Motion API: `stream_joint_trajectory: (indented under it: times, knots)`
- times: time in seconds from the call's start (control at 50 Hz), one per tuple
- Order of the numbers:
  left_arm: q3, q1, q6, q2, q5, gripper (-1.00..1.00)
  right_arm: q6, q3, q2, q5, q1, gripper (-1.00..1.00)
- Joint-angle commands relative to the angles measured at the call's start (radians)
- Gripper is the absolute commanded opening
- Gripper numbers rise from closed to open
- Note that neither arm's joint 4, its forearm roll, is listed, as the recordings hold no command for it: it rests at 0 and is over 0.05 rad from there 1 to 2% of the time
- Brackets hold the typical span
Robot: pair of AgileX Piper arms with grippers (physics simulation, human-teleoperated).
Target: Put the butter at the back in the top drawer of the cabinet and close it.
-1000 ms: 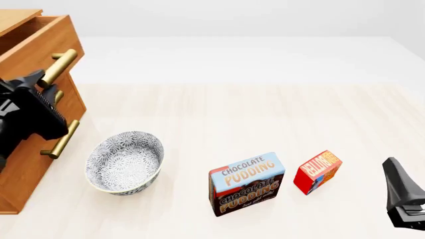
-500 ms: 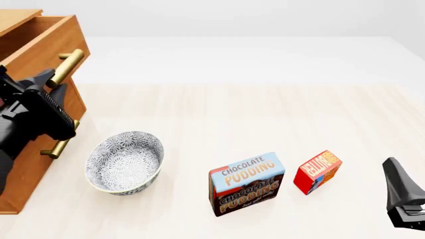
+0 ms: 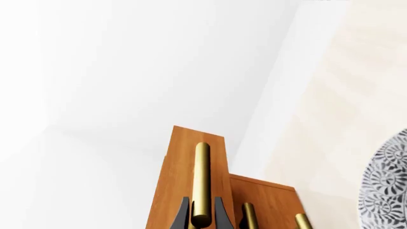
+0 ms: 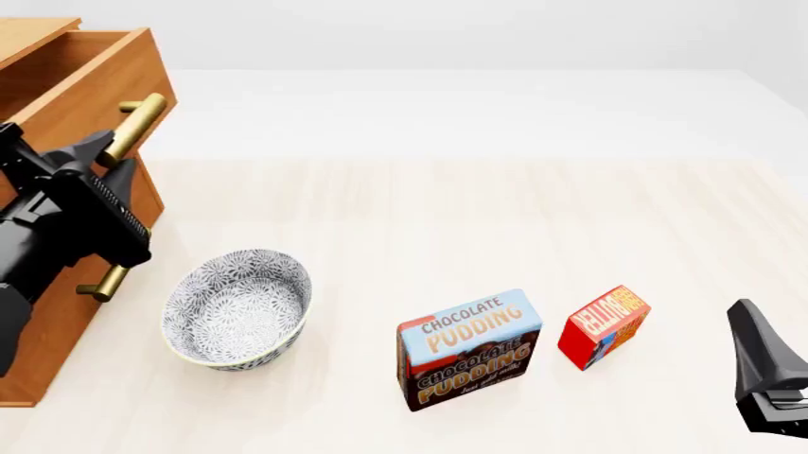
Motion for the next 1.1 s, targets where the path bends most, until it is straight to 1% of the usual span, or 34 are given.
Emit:
stream_joint_trajectory:
  times: [0.02, 0.3, 0.32, 1.1]
  knots:
    - [0.002, -0.036, 0.000, 0.080, 0.043, -1.00, 0.000, 0.000, 0.000, 0.000, 0.000, 1.00]
    - [0.002, -0.036, 0.000, 0.080, 0.043, -1.00, 0.000, 0.000, 0.000, 0.000, 0.000, 1.00]
    - [0.002, -0.036, 0.000, 0.080, 0.043, 1.00, 0.000, 0.000, 0.000, 0.000, 0.000, 1.00]
    - [0.002, -0.036, 0.000, 0.080, 0.043, 1.00, 0.000, 0.000, 0.000, 0.000, 0.000, 1.00]
